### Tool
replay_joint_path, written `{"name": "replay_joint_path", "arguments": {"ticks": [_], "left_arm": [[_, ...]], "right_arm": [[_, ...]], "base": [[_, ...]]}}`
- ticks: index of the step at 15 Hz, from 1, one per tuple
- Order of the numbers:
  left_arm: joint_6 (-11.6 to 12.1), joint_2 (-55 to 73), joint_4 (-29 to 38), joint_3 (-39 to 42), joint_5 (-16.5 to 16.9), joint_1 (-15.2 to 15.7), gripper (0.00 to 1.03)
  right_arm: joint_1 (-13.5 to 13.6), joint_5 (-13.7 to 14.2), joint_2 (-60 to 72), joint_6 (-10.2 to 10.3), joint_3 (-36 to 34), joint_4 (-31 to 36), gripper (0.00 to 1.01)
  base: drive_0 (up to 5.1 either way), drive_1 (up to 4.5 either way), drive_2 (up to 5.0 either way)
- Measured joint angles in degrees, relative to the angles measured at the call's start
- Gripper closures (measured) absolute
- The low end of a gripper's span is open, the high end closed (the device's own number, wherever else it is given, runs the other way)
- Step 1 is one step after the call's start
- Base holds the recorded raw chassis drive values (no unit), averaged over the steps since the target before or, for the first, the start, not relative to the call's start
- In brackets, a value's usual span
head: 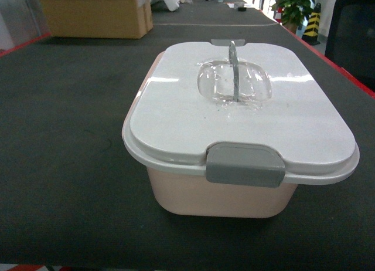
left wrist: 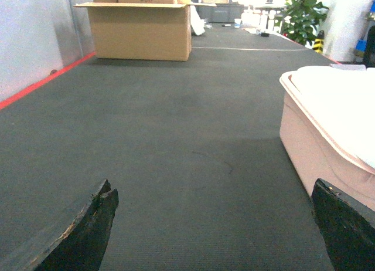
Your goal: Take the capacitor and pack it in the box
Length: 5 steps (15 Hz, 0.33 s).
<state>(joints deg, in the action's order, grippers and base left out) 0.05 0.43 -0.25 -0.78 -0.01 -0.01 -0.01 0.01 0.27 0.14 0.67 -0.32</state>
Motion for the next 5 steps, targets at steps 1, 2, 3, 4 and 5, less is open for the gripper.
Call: {"name": "replay_joint_path", "arguments": {"ticks": [1, 2, 3, 4, 5], "left_arm": [[0.0, 0.0, 0.0, 0.0, -0.02, 0.0, 0.05], [0.0, 0.0, 0.0, 0.0, -0.02, 0.0, 0.05], [0.0, 0.0, 0.0, 0.0, -0.02, 0.0, 0.05], [-0.02, 0.0, 0.0, 0.0, -0.02, 0.0, 0.05], [0.0, 0.0, 0.0, 0.0, -0.02, 0.0, 0.05]], "right_arm": [[0.0, 0.0, 0.0, 0.0, 0.0, 0.0, 0.03], [0.0, 0.0, 0.0, 0.0, 0.0, 0.02, 0.03], [0.0, 0.0, 0.0, 0.0, 0.0, 0.02, 0.03], [0.0, 0.0, 0.0, 0.0, 0.0, 0.0, 0.03], [0.0, 0.0, 0.0, 0.0, 0.0, 0.02, 0.03]], "base": [[0.0, 0.0, 0.0], [0.0, 0.0, 0.0], [0.0, 0.0, 0.0], [0.0, 0.0, 0.0], [0.0, 0.0, 0.0]]}}
